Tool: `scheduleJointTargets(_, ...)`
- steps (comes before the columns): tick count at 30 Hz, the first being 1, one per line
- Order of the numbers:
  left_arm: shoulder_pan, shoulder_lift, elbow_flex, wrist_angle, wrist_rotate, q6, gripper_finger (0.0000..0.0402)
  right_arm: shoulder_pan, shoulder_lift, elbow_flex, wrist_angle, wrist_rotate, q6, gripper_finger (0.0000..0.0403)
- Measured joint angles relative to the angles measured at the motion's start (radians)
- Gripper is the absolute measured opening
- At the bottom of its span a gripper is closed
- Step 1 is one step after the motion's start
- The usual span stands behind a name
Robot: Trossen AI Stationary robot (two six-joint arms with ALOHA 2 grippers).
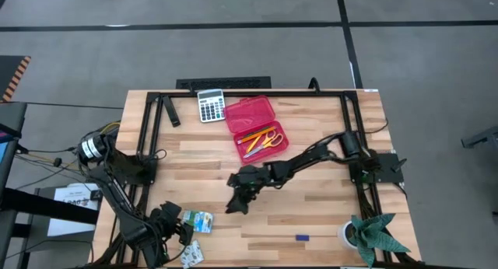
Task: Pack school essentials
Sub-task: Put the orange crayon box into the red supply box
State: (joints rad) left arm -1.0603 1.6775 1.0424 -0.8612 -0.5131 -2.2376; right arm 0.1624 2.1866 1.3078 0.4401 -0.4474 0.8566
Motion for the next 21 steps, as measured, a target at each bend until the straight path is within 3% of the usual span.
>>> scheduleJointTargets(10, 0.002, 0.066, 0.000, 0.061, -0.058, 0.002, 0.0297, 0.016, 0.177, 0.240, -0.063, -0.060, 0.012, 0.0209)
scheduleJointTargets(21, 0.036, 0.076, 0.000, 0.092, -0.129, 0.011, 0.0297, 0.024, 0.224, 0.329, -0.136, -0.059, -0.016, 0.0209)
